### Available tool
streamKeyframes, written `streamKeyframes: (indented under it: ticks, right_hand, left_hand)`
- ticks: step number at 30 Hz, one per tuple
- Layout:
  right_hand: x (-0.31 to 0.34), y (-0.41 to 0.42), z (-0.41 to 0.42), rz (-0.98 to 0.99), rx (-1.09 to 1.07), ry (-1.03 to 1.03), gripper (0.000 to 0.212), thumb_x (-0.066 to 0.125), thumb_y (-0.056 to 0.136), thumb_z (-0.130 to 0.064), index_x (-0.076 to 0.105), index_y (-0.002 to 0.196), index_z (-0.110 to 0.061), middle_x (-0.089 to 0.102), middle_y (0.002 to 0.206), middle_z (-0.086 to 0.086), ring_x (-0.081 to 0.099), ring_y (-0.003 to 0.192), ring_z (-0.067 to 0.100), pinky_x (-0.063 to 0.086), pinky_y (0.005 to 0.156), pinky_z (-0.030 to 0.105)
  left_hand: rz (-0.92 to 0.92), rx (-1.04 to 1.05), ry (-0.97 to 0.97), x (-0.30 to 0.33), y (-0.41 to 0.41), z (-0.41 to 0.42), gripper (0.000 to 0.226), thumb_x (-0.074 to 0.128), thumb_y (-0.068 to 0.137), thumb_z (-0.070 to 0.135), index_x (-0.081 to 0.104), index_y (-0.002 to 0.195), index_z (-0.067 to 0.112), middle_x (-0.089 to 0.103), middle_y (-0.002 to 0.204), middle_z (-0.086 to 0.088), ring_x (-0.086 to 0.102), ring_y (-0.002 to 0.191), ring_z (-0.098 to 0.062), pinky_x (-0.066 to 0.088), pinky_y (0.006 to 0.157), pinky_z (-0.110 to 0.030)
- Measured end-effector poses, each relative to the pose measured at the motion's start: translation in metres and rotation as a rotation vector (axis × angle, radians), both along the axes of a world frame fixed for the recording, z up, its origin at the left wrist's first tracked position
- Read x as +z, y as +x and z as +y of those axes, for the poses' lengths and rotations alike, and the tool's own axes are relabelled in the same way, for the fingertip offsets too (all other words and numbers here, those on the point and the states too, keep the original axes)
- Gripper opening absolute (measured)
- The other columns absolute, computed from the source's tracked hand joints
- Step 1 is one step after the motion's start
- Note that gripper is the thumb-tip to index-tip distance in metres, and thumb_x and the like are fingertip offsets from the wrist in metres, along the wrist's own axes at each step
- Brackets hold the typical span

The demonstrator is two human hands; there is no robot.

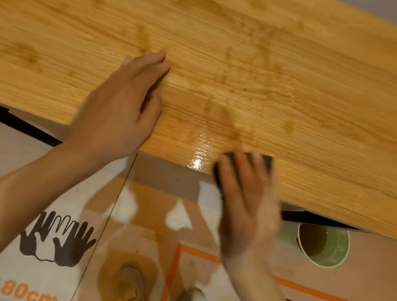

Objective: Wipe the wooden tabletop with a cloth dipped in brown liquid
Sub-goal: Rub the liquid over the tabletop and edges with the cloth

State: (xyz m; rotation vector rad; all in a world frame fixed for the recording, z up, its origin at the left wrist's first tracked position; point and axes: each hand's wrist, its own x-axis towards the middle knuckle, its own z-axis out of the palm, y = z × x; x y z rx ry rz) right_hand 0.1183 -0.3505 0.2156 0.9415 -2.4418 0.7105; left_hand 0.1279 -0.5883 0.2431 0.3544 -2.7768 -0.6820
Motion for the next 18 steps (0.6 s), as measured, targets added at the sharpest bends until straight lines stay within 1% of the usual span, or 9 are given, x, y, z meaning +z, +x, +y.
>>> streamKeyframes:
  ticks: [1, 4, 5, 7, 9, 11, 14, 16, 18]
  right_hand:
    - [0.002, 0.007, -0.024, -0.022, 0.041, -0.005, 0.036, 0.05, 0.098, 0.002, 0.055, 0.132, -0.011, 0.053, 0.138, 0.013, 0.043, 0.135, 0.03, 0.025, 0.118, 0.044]
    - [0.015, 0.019, -0.065, -0.137, 0.15, 0.059, 0.045, 0.019, 0.107, -0.009, 0.053, 0.137, -0.012, 0.049, 0.144, 0.011, 0.04, 0.139, 0.028, 0.027, 0.117, 0.045]
    - [0.019, 0.017, -0.063, -0.172, 0.201, 0.099, 0.044, 0.019, 0.107, -0.011, 0.051, 0.138, -0.012, 0.047, 0.146, 0.01, 0.038, 0.14, 0.027, 0.027, 0.118, 0.046]
    - [0.02, 0.01, -0.032, -0.211, 0.223, 0.133, 0.036, 0.038, 0.105, -0.011, 0.052, 0.139, -0.015, 0.047, 0.146, 0.009, 0.038, 0.141, 0.027, 0.026, 0.117, 0.049]
    - [0.024, 0.001, 0.014, -0.275, 0.102, 0.174, 0.036, 0.044, 0.103, -0.012, 0.048, 0.138, -0.016, 0.046, 0.147, 0.006, 0.036, 0.141, 0.026, 0.024, 0.117, 0.052]
    - [0.034, -0.001, 0.036, -0.354, 0.021, 0.194, 0.048, 0.049, 0.098, -0.006, 0.042, 0.144, -0.018, 0.037, 0.154, 0.003, 0.025, 0.147, 0.024, 0.018, 0.119, 0.052]
    - [0.038, -0.003, 0.014, -0.425, 0.03, 0.191, 0.053, 0.052, 0.096, 0.0, 0.041, 0.146, -0.015, 0.03, 0.157, 0.004, 0.015, 0.15, 0.021, 0.011, 0.121, 0.049]
    - [0.046, -0.02, -0.02, -0.497, 0.042, 0.181, 0.045, 0.046, 0.101, -0.006, 0.041, 0.145, -0.014, 0.03, 0.157, 0.006, 0.012, 0.15, 0.021, 0.009, 0.122, 0.047]
    - [0.051, -0.051, -0.053, -0.507, -0.019, 0.204, 0.042, 0.039, 0.104, -0.018, 0.039, 0.145, -0.013, 0.028, 0.158, 0.008, 0.01, 0.15, 0.022, 0.007, 0.122, 0.046]
  left_hand:
    - [-0.005, -0.003, -0.011, 0.0, 0.0, 0.0, 0.048, 0.036, 0.107, 0.025, 0.043, 0.152, 0.01, 0.035, 0.162, -0.001, 0.022, 0.149, -0.003, 0.014, 0.126, -0.027]
    - [-0.007, -0.008, -0.012, 0.001, -0.002, 0.002, 0.05, 0.033, 0.106, 0.027, 0.043, 0.152, 0.01, 0.035, 0.162, -0.001, 0.026, 0.151, -0.012, 0.019, 0.126, -0.034]
    - [-0.006, -0.009, -0.008, 0.001, -0.002, 0.002, 0.05, 0.033, 0.106, 0.027, 0.043, 0.151, 0.01, 0.035, 0.162, -0.001, 0.026, 0.151, -0.013, 0.021, 0.126, -0.036]
    - [0.001, 0.0, -0.005, 0.001, -0.001, 0.003, 0.049, 0.034, 0.106, 0.026, 0.043, 0.151, 0.009, 0.036, 0.162, -0.002, 0.026, 0.151, -0.013, 0.022, 0.126, -0.036]
    - [0.005, 0.004, -0.004, -0.001, -0.001, 0.004, 0.049, 0.036, 0.106, 0.025, 0.044, 0.151, 0.008, 0.037, 0.161, -0.002, 0.028, 0.151, -0.013, 0.017, 0.127, -0.03]
    - [0.006, 0.01, -0.006, -0.002, -0.002, 0.003, 0.048, 0.037, 0.106, 0.024, 0.044, 0.151, 0.008, 0.037, 0.161, -0.003, 0.029, 0.151, -0.014, 0.015, 0.127, -0.027]
    - [0.003, 0.006, 0.005, 0.0, -0.002, 0.003, 0.049, 0.038, 0.104, 0.023, 0.044, 0.15, 0.008, 0.038, 0.161, -0.004, 0.03, 0.15, -0.015, 0.016, 0.126, -0.029]
    - [-0.002, 0.014, 0.016, 0.003, -0.002, 0.005, 0.049, 0.039, 0.104, 0.023, 0.045, 0.15, 0.007, 0.038, 0.161, -0.004, 0.03, 0.15, -0.014, 0.019, 0.126, -0.031]
    - [-0.003, 0.013, 0.016, 0.004, -0.002, 0.006, 0.049, 0.039, 0.103, 0.023, 0.045, 0.15, 0.007, 0.038, 0.161, -0.004, 0.03, 0.15, -0.015, 0.019, 0.126, -0.032]
